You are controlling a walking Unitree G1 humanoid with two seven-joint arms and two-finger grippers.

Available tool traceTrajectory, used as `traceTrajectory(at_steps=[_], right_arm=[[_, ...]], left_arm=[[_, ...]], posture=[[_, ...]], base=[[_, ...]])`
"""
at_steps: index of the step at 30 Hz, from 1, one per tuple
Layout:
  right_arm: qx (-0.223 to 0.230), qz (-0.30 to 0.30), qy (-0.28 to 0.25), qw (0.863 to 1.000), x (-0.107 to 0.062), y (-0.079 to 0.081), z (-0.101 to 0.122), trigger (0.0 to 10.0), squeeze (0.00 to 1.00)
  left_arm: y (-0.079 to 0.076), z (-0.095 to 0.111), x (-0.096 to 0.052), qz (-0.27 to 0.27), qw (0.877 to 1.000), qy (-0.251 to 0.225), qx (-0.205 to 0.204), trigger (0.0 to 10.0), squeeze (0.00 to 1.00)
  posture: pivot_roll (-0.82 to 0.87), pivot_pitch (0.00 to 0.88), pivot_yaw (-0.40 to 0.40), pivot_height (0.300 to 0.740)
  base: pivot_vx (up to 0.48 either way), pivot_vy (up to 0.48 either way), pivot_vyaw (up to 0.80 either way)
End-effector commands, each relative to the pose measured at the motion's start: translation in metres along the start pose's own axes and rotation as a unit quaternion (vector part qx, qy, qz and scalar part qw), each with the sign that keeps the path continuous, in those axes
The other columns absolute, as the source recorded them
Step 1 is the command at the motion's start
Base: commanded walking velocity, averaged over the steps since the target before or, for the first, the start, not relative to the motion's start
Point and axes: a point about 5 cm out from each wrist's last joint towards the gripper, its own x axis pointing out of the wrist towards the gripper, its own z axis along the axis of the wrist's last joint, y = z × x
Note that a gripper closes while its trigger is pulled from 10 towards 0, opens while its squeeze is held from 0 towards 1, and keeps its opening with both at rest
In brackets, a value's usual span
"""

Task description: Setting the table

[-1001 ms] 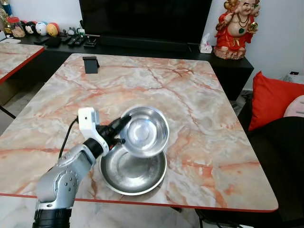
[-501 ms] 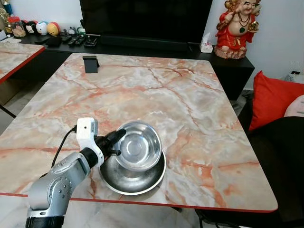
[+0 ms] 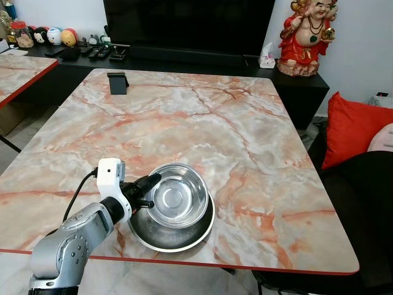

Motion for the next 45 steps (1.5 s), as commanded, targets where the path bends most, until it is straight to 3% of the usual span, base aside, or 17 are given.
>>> traceTrajectory(at_steps=[1, 5, 7, 13, 14, 21, 26, 27, 28, 32, 36, 37, 38, 39, 45], right_arm=[[-0.003, -0.003, 0.002, 1.000, -0.0007, -0.0044, 0.0006, 10.0, 0.00], [-0.003, -0.003, 0.002, 1.000, -0.0006, -0.0044, 0.0013, 10.0, 0.00], [-0.004, -0.003, 0.002, 1.000, -0.0006, -0.0045, 0.0014, 10.0, 0.00], [-0.004, -0.002, 0.002, 1.000, -0.0005, -0.0044, 0.0015, 10.0, 0.00], [-0.005, -0.001, 0.003, 1.000, -0.0005, -0.0044, 0.0015, 10.0, 0.00], [-0.005, 0.000, 0.004, 1.000, -0.0004, -0.0045, 0.0021, 10.0, 0.00], [-0.006, 0.000, 0.004, 1.000, -0.0004, -0.0048, 0.0022, 10.0, 0.00], [-0.006, 0.000, 0.005, 1.000, -0.0004, -0.0048, 0.0021, 10.0, 0.00], [-0.006, 0.000, 0.005, 1.000, -0.0004, -0.0049, 0.0021, 10.0, 0.00], [-0.005, 0.000, 0.004, 1.000, -0.0004, -0.0049, 0.0024, 10.0, 0.00], [-0.005, 0.000, 0.005, 1.000, -0.0002, -0.0049, 0.0027, 10.0, 0.00], [-0.005, 0.000, 0.005, 1.000, -0.0002, -0.0049, 0.0027, 10.0, 0.00], [-0.005, 0.000, 0.005, 1.000, -0.0002, -0.0049, 0.0027, 10.0, 0.00], [-0.006, 0.000, 0.005, 1.000, -0.0002, -0.0049, 0.0029, 10.0, 0.00], [-0.011, 0.002, 0.008, 1.000, 0.0000, -0.0052, 0.0037, 10.0, 0.00]], left_arm=[[0.0000, -0.0006, -0.0027, 0.003, 1.000, 0.005, -0.001, 10.0, 0.00], [0.0004, -0.0028, -0.0030, 0.007, 1.000, 0.007, -0.004, 10.0, 0.00], [0.0002, -0.0035, -0.0032, 0.007, 1.000, 0.008, -0.003, 10.0, 0.33], [0.0012, -0.0036, -0.0044, 0.012, 1.000, 0.009, -0.001, 10.0, 0.35], [0.0016, -0.0036, -0.0048, 0.015, 1.000, 0.010, 0.003, 10.0, 0.44], [0.0012, -0.0040, -0.0049, 0.014, 1.000, 0.011, 0.005, 10.0, 0.47], [0.0018, -0.0055, -0.0048, 0.016, 1.000, 0.016, 0.010, 10.0, 0.58], [0.0017, -0.0057, -0.0047, 0.015, 1.000, 0.017, 0.010, 10.0, 0.85], [0.0017, -0.0060, -0.0046, 0.015, 1.000, 0.017, 0.010, 10.0, 0.89], [0.0014, -0.0057, -0.0042, 0.015, 1.000, 0.017, 0.010, 10.0, 0.87], [0.0017, -0.0058, -0.0032, 0.016, 1.000, 0.018, 0.013, 10.0, 0.78], [0.0024, -0.0059, -0.0034, 0.019, 0.999, 0.021, 0.018, 10.0, 0.58], [0.0029, -0.0060, -0.0035, 0.022, 0.999, 0.022, 0.022, 10.0, 0.58], [0.0037, -0.0062, -0.0034, 0.024, 0.999, 0.026, 0.032, 10.0, 0.00], [0.0059, 0.0001, -0.0058, 0.029, 0.995, 0.031, 0.087, 10.0, 0.00]], posture=[[0.12, 0.000, -0.066, 0.715], [0.12, 0.000, -0.069, 0.715], [0.12, 0.000, -0.069, 0.715], [0.13, 0.000, -0.072, 0.715], [0.13, 0.000, -0.072, 0.715], [0.13, 0.000, -0.075, 0.715], [0.13, 0.000, -0.076, 0.715], [0.13, 0.000, -0.076, 0.715], [0.13, 0.000, -0.076, 0.715], [0.13, 0.000, -0.077, 0.715], [0.13, 0.000, -0.077, 0.715], [0.13, 0.000, -0.077, 0.715], [0.13, 0.000, -0.077, 0.715], [0.13, 0.000, -0.078, 0.715], [0.14, 0.000, -0.083, 0.715]], base=[[0.000, 0.000, 0.00], [0.000, 0.000, 0.00], [0.000, 0.000, 0.00], [0.000, 0.000, 0.00], [0.000, 0.000, 0.00], [0.000, 0.000, 0.00], [0.000, 0.000, 0.00], [0.000, 0.000, 0.00], [0.000, 0.000, 0.00], [0.000, 0.000, 0.00], [0.000, 0.000, 0.00], [0.000, 0.000, 0.00], [0.000, 0.000, 0.00], [0.000, 0.000, 0.00], [0.000, 0.000, 0.00]])
